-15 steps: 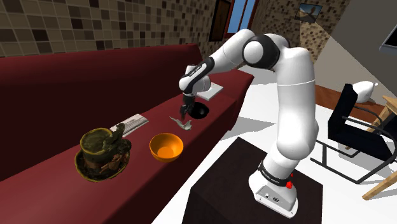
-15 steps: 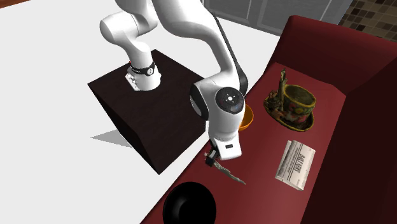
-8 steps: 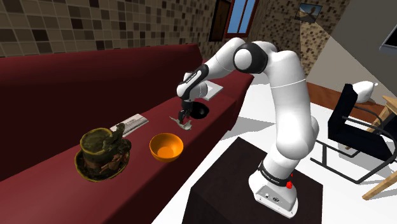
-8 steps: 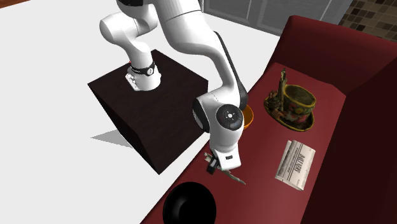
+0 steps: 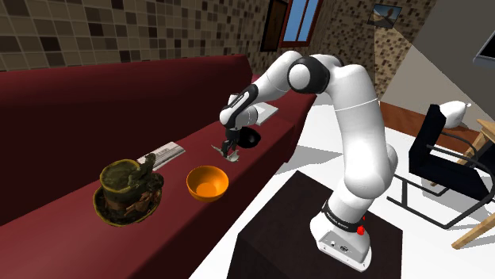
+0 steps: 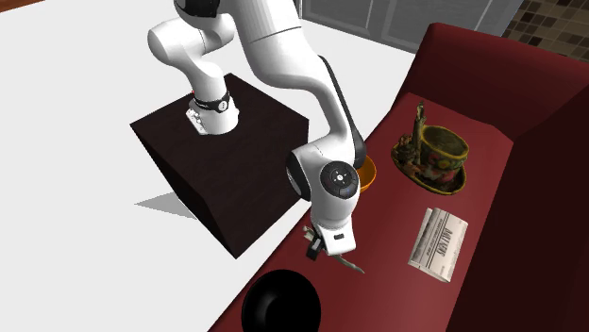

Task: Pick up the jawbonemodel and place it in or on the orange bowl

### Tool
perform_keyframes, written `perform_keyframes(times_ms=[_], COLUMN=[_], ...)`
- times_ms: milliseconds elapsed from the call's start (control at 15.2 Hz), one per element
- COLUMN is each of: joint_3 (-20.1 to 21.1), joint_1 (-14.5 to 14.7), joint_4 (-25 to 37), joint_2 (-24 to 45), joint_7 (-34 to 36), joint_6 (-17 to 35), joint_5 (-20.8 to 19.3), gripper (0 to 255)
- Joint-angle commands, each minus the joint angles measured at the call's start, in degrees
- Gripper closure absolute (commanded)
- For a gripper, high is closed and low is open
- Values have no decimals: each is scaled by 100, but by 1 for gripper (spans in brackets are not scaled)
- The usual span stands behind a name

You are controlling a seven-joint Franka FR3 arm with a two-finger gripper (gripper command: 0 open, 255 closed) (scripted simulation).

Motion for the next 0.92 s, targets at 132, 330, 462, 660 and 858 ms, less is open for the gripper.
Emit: perform_keyframes(times_ms=[132, 330, 462, 660, 858], joint_3=[0, 0, 0, 0, -20], joint_1=[0, 0, 0, 0, 14], joint_4=[0, 0, 0, 0, -40], joint_2=[1, 1, 1, 2, -131], joint_7=[0, 0, 0, 0, 18], joint_6=[1, 1, 1, 2, -90], joint_5=[0, 0, 0, 0, -20], gripper=[255, 255, 255, 255, 255])
